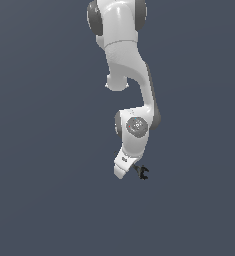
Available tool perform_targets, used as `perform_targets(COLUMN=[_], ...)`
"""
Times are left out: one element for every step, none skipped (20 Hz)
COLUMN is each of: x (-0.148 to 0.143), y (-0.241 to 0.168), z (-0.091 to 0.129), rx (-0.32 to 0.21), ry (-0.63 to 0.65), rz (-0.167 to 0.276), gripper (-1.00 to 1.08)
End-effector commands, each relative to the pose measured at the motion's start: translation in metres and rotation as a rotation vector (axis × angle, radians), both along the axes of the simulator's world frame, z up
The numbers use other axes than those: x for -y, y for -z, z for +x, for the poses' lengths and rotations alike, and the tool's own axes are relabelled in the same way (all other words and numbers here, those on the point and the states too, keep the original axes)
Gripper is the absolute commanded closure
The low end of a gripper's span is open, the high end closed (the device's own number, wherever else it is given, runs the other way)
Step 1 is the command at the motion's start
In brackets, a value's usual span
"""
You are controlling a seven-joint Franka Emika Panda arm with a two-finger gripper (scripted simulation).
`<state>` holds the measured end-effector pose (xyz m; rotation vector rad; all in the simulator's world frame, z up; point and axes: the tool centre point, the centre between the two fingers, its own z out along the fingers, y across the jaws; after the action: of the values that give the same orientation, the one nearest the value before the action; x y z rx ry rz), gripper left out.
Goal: Pick up the object and move it to a goal position.
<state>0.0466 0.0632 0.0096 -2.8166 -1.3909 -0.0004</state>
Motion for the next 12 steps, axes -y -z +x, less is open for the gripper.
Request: perform_targets(x=[0.000, 0.000, 0.000, 0.000, 0.000, 0.001, 0.001, 0.001, 0.001, 0.002, 0.002, 0.002], y=[-0.001, -0.002, -0.004, -0.006, -0.009, -0.012, -0.016, -0.020, -0.025, -0.030, -0.036, -0.042], z=[0.000, 0.000, -0.001, -0.001, -0.002, -0.002, -0.003, -0.004, -0.005, -0.006, -0.007, -0.008], rx=[0.000, 0.000, 0.000, 0.000, 0.000, 0.000, 0.000, 0.000, 0.000, 0.000, 0.000, 0.000], ry=[0.000, 0.000, 0.000, 0.000, 0.000, 0.000, 0.000, 0.000, 0.000, 0.000, 0.000, 0.000], rz=[0.000, 0.000, 0.000, 0.000, 0.000, 0.000, 0.000, 0.000, 0.000, 0.000, 0.000, -0.001], gripper=[1.08, 1.08, 1.08, 1.08, 1.08, 1.08, 1.08, 1.08, 1.08, 1.08, 1.08, 1.08])
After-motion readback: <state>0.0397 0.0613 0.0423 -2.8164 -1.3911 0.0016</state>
